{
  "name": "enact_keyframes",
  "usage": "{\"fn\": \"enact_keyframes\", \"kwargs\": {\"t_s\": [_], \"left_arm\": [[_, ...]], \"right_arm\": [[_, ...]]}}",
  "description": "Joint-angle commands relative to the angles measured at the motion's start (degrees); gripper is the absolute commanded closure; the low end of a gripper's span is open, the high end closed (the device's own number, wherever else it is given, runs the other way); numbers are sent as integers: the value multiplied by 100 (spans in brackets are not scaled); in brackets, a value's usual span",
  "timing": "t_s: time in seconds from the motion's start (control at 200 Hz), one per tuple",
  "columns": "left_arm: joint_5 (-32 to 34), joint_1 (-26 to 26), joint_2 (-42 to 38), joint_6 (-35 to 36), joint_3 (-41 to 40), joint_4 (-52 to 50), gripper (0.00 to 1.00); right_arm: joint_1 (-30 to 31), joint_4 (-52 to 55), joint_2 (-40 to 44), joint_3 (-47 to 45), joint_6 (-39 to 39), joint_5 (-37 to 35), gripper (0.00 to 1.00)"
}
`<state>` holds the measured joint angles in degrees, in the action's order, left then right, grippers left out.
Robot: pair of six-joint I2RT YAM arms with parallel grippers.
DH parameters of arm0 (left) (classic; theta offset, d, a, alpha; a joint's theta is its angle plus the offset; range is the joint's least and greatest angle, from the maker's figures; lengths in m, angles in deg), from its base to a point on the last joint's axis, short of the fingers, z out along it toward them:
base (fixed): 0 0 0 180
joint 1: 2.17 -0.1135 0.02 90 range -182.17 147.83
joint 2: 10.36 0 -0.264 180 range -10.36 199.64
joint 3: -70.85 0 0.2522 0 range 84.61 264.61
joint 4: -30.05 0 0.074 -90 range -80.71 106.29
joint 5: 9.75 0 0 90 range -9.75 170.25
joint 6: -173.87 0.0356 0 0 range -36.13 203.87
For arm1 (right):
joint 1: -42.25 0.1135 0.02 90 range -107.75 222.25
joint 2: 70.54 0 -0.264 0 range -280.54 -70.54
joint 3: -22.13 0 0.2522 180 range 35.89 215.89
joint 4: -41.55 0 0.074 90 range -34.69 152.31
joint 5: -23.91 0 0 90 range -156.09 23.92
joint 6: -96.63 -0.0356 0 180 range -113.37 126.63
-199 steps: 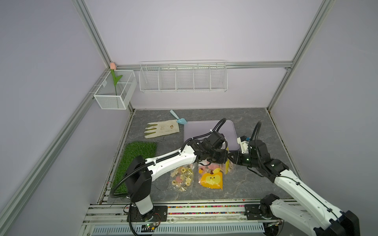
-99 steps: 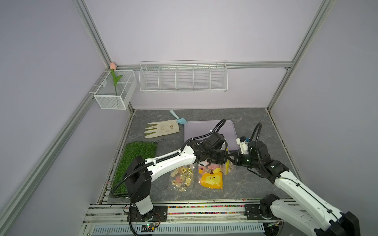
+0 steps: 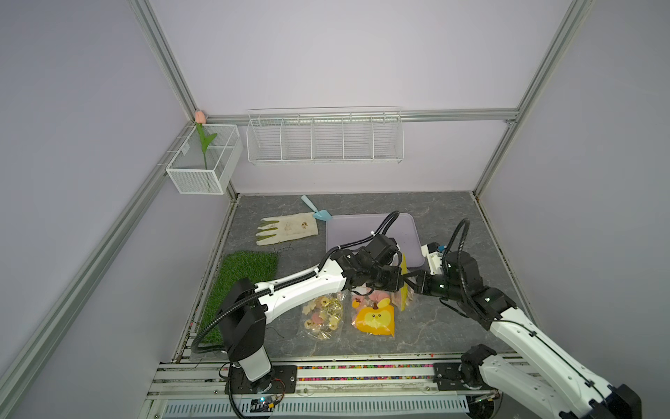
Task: Pour cookies out of the ziploc bag
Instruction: Open the ziploc bag at the center of the board.
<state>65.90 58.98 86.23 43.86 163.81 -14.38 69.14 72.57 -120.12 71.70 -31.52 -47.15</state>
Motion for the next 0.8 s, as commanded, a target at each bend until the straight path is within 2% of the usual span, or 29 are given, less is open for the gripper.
{"fn": "enact_keyframes", "kwargs": {"t_s": [0.0, 0.165, 0.335, 0.385, 0.455, 0.655, 0.8], "left_arm": [[29, 29, 38, 16, -38, 58, 80], [-78, 29, 108, -15, -64, 87, 79], [-17, 29, 138, -46, -100, 92, 84], [-11, 28, 164, -61, -93, 88, 88], [-6, 29, 231, -60, -36, 19, 100], [16, 29, 375, -78, 61, -121, 100], [305, 29, 333, -66, 96, -313, 100]], "right_arm": [[35, 64, 139, -70, -40, -18, 94], [31, 86, 146, -49, -56, -21, 94], [35, 51, 116, -36, -70, 18, 94], [31, 43, 101, -40, -81, 31, 93], [40, 50, 106, -48, -91, 31, 94], [35, 215, 126, -22, -27, -90, 94], [35, 435, 128, 16, 79, -305, 93]]}}
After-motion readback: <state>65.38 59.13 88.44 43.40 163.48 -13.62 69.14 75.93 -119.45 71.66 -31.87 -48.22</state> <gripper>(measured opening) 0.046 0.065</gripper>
